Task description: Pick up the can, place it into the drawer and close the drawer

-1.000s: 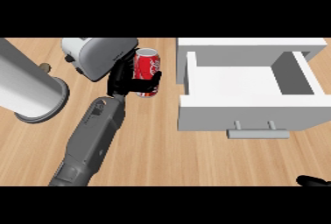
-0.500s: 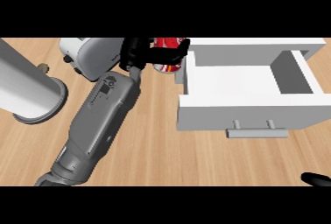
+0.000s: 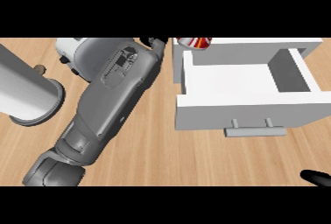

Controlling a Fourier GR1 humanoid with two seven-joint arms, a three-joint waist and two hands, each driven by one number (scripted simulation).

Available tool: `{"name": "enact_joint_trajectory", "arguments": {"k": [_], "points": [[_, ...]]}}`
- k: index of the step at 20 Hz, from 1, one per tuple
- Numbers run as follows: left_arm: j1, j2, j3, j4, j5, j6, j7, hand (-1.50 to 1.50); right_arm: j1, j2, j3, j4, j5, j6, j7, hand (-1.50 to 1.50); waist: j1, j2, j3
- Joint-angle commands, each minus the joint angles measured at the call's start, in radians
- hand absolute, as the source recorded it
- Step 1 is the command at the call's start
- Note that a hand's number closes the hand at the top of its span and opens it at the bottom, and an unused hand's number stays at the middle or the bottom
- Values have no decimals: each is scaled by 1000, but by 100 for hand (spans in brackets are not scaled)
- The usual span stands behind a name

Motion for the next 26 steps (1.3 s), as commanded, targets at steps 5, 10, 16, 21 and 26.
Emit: {"name": "enact_joint_trajectory", "arguments": {"k": [5,10,16,21,26], "points": [[-201,-1,-70,177,75,80,21,150,-39,-25,9,-1,10,-6,48,-150,-18,4,0],[-267,-1,-128,273,141,103,13,150,-9,15,42,-57,22,-24,53,-150,-36,5,1],[-378,-1,-186,362,198,141,18,150,-58,-7,56,-21,28,-17,62,-150,-55,12,2],[-349,-1,-211,434,226,225,-61,-150,-100,-21,51,4,8,-17,69,-150,-71,19,3],[-393,-1,-223,479,254,281,-57,-150,-95,-34,54,25,18,6,37,-150,-86,24,4]]}}
